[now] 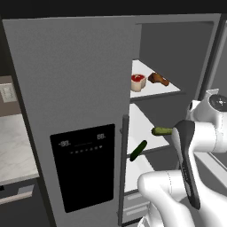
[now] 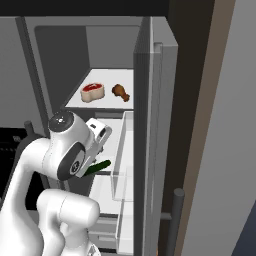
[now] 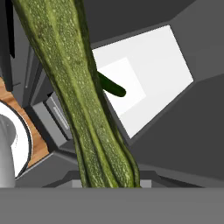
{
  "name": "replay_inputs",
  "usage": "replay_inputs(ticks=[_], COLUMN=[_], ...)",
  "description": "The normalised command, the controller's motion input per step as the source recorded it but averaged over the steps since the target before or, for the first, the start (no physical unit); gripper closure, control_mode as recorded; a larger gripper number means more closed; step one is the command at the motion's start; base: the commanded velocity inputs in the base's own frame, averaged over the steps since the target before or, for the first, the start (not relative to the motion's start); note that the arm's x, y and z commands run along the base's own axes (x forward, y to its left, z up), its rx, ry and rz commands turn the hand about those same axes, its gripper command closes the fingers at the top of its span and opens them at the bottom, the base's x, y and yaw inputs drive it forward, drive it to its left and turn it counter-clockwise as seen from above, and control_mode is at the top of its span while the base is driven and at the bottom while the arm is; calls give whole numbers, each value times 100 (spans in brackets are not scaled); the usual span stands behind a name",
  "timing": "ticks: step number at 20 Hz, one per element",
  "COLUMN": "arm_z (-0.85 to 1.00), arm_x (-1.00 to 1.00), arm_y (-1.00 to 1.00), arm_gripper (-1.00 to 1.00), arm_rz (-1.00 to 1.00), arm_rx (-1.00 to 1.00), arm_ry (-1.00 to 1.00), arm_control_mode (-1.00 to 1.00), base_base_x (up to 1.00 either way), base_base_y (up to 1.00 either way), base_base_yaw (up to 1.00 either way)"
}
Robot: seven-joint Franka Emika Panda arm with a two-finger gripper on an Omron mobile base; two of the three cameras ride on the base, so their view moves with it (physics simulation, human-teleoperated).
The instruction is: Gather the cucumber and squash from the fridge and place them on a tray on the dining counter. Then gather the steak and chicken drumstick from the fridge and place them on the other tray.
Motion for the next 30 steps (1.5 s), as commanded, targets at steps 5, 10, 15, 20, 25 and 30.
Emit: replay_inputs(ticks=[5, 10, 15, 20, 25, 30], arm_z=[78, 63, 49, 12, 0, 0], arm_x=[-64, -61, -66, -32, -15, -18], arm_y=[19, 30, 13, 7, 1, 0], arm_gripper=[100, 100, 100, 100, 100, 100], arm_rz=[0, 0, 0, 0, 0, 0], arm_rx=[-3, -5, -1, 0, 0, 0], arm_ry=[0, -9, -14, -3, -1, -2], arm_control_mode=[-100, -100, -100, -100, -100, 100], base_base_x=[0, 0, 0, 0, 0, -42], base_base_y=[0, 0, 0, 0, 0, 0], base_base_yaw=[0, 0, 0, 0, 0, 1])
